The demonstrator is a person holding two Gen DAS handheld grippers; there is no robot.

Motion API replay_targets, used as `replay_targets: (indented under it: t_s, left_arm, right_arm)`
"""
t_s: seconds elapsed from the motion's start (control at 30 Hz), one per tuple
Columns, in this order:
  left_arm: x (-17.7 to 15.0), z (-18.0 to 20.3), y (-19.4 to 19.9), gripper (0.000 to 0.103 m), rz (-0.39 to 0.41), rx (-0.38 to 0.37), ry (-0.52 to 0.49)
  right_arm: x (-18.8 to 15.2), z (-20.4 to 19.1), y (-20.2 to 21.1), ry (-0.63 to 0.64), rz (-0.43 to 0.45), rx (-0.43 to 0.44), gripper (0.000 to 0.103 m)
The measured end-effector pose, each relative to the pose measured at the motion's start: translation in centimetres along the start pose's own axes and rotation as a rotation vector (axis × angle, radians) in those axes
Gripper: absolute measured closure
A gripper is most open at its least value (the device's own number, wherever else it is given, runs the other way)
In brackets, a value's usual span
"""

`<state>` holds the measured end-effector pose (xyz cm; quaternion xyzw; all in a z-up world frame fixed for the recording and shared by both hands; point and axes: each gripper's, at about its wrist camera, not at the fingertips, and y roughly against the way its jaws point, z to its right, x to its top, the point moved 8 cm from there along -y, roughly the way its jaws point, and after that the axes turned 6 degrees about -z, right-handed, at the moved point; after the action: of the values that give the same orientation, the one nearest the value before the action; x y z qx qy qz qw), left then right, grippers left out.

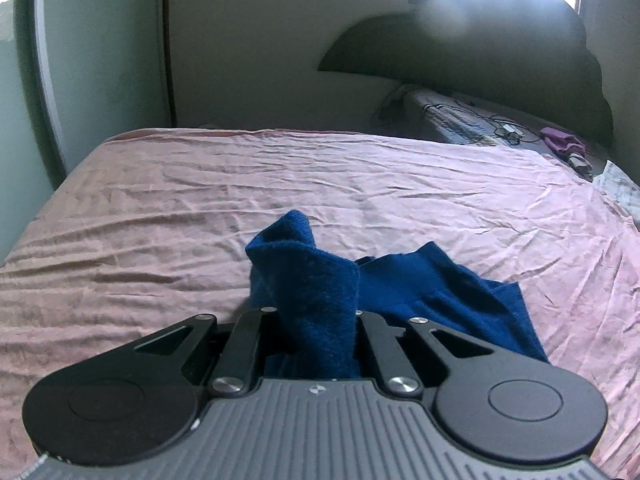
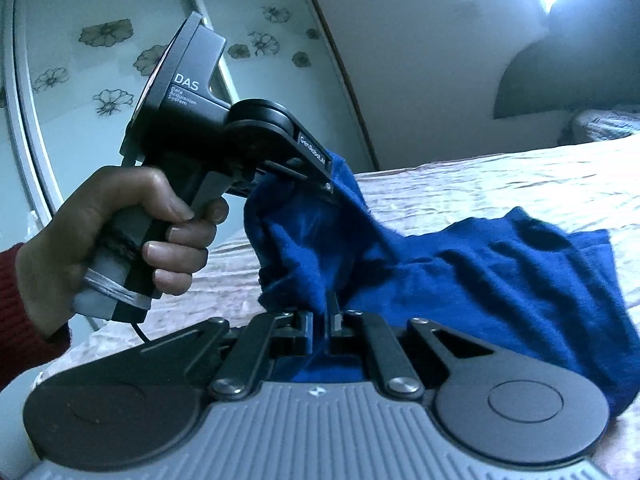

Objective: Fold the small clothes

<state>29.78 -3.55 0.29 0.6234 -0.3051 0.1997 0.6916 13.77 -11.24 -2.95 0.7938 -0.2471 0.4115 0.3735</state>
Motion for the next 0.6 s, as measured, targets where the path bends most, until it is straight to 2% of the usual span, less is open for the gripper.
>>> replay_targets:
  t_s: [0.17, 0.43, 0.6]
  left_arm:
    - [0.4, 1.8, -0.8, 0.095, -0.004, -0.013, 0.005]
    - [-0.3, 3.8, -2.2, 0.094, -0.027, -0.017, -0.014]
    - [-2.3, 3.0, -2.3, 0.094, -0.045, -0.01, -0.051]
  right_arm:
    - [0.0, 1.2, 0.7, -0.002, 0.009, -0.033, 0.098]
    - [-0.7, 2.8, 1.0, -0.038, -0.017, -0.029, 0.098]
    - [-2.4, 2.3, -0.3, -0.036, -0.162, 0.074, 0.098]
